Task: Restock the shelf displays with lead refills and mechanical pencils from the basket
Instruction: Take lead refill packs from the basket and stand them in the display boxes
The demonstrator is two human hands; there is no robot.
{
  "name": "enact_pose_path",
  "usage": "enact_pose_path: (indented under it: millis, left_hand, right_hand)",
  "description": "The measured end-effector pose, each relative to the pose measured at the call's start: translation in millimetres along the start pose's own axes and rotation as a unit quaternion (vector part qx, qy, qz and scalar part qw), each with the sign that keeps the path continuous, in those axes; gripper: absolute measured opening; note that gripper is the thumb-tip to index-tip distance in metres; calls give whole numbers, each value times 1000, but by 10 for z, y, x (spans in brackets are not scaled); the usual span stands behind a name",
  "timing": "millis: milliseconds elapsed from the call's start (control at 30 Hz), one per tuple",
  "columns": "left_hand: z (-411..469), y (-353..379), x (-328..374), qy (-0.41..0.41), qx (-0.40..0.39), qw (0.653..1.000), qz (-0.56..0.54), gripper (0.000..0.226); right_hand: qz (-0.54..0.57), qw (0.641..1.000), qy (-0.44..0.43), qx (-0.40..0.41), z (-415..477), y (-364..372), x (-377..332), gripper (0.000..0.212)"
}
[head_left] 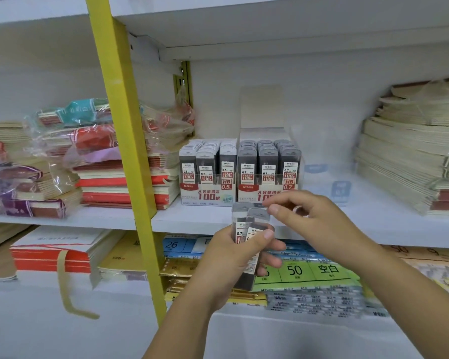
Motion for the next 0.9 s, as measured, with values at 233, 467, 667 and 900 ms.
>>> enact_pose_path:
  millis: [233,467,667,900]
  left_hand:
    - [-73,28,-43,-22,-14,1000,10,17]
    - [-79,69,-87,-19,-30,999,15,28]
    - [-16,102,-83,-6,-10,1000,17,43]
    - [56,-2,-90,5,71,997,20,19]
  right_hand:
    - [86,995,35,32,-38,23,103,9]
    - [186,977,56,83,-89,-135,208,17]
    - [216,971,34,98,-51,-116,200,17]
    - [62,955,-114,265,196,-608,-61,28]
Point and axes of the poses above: each hand's wrist, its own z-axis towards the middle knuckle, its own y-axis out of the palm, x = y × z, the point moved 1 cm from there along z, towards the middle knuckle, and after that the axes turned 1 degree about x, right-handed, at the moved point
